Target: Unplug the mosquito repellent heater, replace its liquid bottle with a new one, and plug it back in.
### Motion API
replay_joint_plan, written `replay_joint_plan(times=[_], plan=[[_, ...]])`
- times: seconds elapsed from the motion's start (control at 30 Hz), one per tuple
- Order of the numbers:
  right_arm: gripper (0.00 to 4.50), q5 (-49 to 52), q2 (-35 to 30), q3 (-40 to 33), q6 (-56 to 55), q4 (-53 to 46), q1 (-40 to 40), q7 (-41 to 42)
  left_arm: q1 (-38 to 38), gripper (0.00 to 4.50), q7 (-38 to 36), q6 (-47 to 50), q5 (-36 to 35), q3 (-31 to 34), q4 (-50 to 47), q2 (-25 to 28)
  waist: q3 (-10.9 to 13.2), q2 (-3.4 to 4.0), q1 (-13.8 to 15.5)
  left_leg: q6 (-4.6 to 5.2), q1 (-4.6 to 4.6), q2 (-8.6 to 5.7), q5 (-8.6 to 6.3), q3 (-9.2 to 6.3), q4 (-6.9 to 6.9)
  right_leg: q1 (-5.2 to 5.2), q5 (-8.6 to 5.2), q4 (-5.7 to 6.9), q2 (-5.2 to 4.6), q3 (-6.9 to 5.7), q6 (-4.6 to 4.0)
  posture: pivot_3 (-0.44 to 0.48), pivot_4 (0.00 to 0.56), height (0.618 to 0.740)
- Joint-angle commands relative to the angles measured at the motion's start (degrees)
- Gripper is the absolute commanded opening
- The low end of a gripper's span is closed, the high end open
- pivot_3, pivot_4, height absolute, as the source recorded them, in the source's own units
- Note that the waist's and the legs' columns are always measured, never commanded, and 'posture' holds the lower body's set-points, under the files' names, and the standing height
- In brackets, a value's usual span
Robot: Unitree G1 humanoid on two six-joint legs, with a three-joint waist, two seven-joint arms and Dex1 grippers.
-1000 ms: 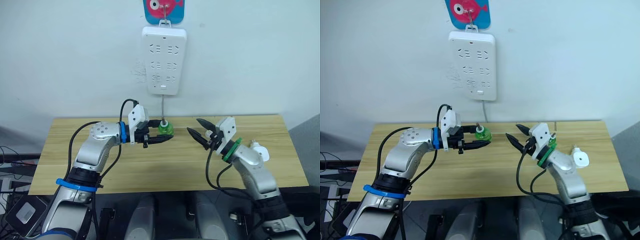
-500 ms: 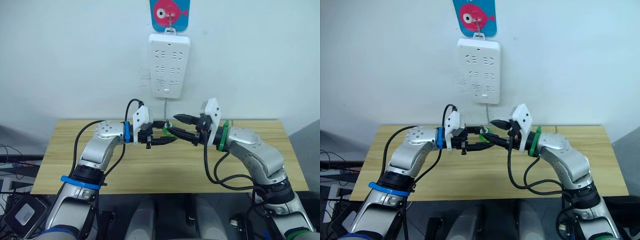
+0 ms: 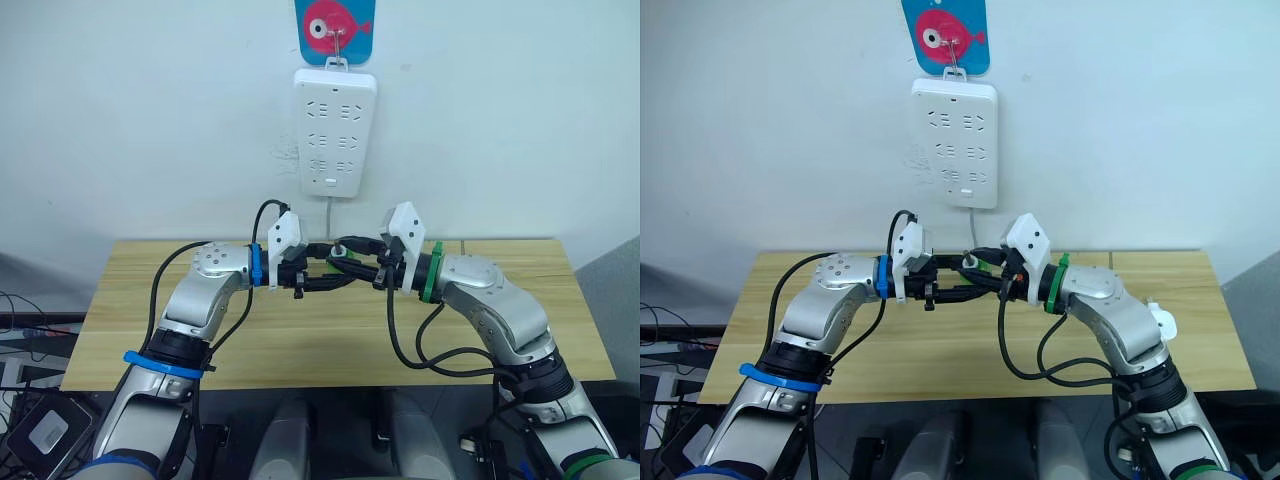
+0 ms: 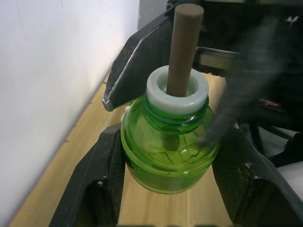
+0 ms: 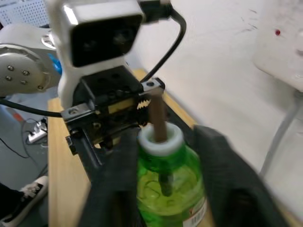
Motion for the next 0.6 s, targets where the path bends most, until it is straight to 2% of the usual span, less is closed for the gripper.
replay_joint_plan(times=[0.03, 0.17, 0.23, 0.33, 0.4, 0.47, 0.6], plan=[[0.87, -1.0, -0.5, 0.3, -1.7, -0.7, 0.1, 1.0, -0.8, 2.27, -0.7, -0.3, -1.2, 0.2, -3.3, -0.5, 0.0, 0.0, 0.0, 0.0, 0.0, 0.0, 0.0, 0.0, 0.0, 0.0, 0.0, 0.0, 0.0, 0.0, 0.0, 0.061, 0.23, 0.74], [0.87, 0.2, 0.1, -1.8, -1.0, -0.7, 1.0, 0.1, -0.6, 2.27, 0.3, -0.1, -1.5, 0.9, -3.2, -1.0, 0.0, 0.0, 0.0, 0.0, 0.0, 0.0, 0.0, 0.0, 0.0, 0.0, 0.0, 0.0, 0.0, 0.0, 0.0, 0.061, 0.234, 0.74], [0.87, 5.5, 3.0, -7.7, 3.7, -0.6, 1.2, -4.0, -0.4, 2.99, 1.5, -0.2, -1.6, 1.5, -3.5, -1.7, 0.0, -0.01, 0.0, 0.0, 0.0, 0.0, 0.0, -0.01, 0.0, 0.0, 0.0, 0.0, 0.0, 0.0, 0.0, 0.056, 0.246, 0.74], [0.87, 15.1, 7.3, -17.8, 11.8, -0.9, 1.3, -10.8, 0.4, 3.82, 5.0, -1.0, -2.5, 3.1, -5.0, -4.1, 0.0, -0.01, 0.0, 0.0, -0.01, 0.02, 0.0, 0.0, 0.02, 0.0, 0.0, 0.01, -0.02, 0.02, 0.0, 0.048, 0.249, 0.74], [0.87, 27.9, 11.3, -27.1, 18.6, -0.5, 1.3, -19.2, 1.3, 4.44, 9.2, -3.8, -2.2, 4.4, -6.1, -7.3, 0.0, 0.0, 0.0, 0.0, -0.01, 0.02, 0.0, -0.01, 0.02, 0.02, 0.0, 0.0, -0.02, 0.02, 0.0, 0.044, 0.25, 0.74], [0.87, 37.4, 13.9, -33.0, 23.0, -0.1, 0.8, -26.1, 1.9, 4.5, 12.0, -4.9, -1.8, 4.9, -7.1, -9.3, 0.0, 0.0, 0.1, 0.0, -0.01, 0.02, 0.0, -0.03, 0.02, 0.02, 0.01, 0.0, -0.04, 0.02, -0.01, 0.042, 0.251, 0.74], [0.87, 54.9, 18.1, -38.4, 23.9, -0.3, -0.4, -40.8, 3.0, 4.5, 18.6, -7.2, -0.6, 4.6, -9.7, -13.9, 0.0, 0.0, -0.1, 0.0, 0.0, 0.03, 0.0, -0.01, -0.01, 0.01, 0.01, 0.02, -0.05, 0.04, -0.01, 0.035, 0.25, 0.74]])
